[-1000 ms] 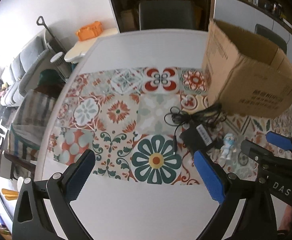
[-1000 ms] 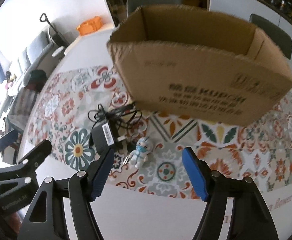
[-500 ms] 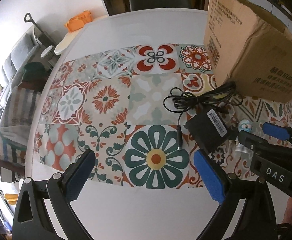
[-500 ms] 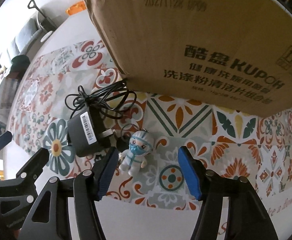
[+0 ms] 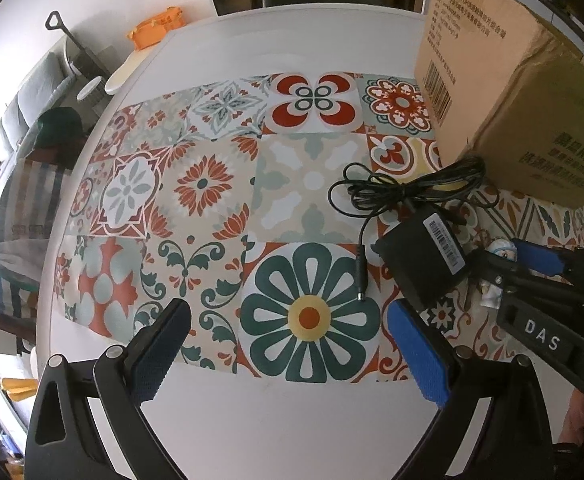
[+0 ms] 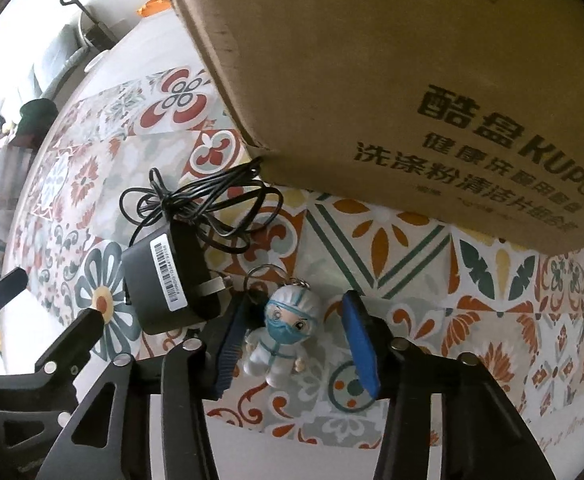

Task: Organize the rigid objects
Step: 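Close right gripper on the white astronaut figurine and lift it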

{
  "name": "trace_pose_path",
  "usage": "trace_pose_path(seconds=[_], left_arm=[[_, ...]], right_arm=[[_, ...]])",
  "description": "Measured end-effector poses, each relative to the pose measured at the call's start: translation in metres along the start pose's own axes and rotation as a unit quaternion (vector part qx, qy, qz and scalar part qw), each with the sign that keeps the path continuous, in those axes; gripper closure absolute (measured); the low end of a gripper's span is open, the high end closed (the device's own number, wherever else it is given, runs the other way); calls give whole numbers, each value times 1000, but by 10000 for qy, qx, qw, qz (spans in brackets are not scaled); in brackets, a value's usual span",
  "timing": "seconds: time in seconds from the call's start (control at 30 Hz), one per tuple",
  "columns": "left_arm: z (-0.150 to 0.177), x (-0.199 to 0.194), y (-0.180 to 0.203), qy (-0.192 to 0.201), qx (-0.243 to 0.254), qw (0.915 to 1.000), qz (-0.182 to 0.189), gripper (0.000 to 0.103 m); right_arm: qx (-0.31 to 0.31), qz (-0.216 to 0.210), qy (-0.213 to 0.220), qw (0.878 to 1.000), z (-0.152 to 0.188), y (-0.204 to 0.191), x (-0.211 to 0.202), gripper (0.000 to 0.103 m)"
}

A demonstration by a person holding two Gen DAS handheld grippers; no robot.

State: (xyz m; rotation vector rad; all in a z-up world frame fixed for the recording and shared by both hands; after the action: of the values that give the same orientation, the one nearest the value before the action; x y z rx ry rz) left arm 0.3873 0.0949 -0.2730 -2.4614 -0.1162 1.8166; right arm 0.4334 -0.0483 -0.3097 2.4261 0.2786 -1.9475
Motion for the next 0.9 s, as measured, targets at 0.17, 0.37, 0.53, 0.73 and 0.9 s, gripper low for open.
trace_pose_path(seconds=[0.17,0.37,0.53,0.73,0.9], left_arm=[[1,0,1,-9,3,10000,49,3],[2,-4,7,0,73,9998,184,3],[-1,-11,12,53,89,9995,304,3],[-2,-16,21,42,103,9982,596,3],[-4,-15,32,-56,145,9971,743,9]], right_arm=[[-22,-156,6,9999,2,-7,0,72],[-29,-186,3,9998,14,-5,-7,76],[179,-337,109,9992,28,6,-25,76],[424,-510,309,9973,41,18,-49,76],[553,-571,467,9957,41,32,-69,76]])
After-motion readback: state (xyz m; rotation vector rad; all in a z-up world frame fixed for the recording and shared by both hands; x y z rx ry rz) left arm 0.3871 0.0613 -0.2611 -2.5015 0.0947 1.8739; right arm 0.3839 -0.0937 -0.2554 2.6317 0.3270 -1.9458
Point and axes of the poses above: each gripper's, at about its wrist camera, not at the fingertips, and x roughly the way its jaws point, y to its right, z to its underside, the point moved 5 cm from there along x, roughly the way its jaws point, and after that the axes turned 3 degrees about -y, right-handed, at the moved point
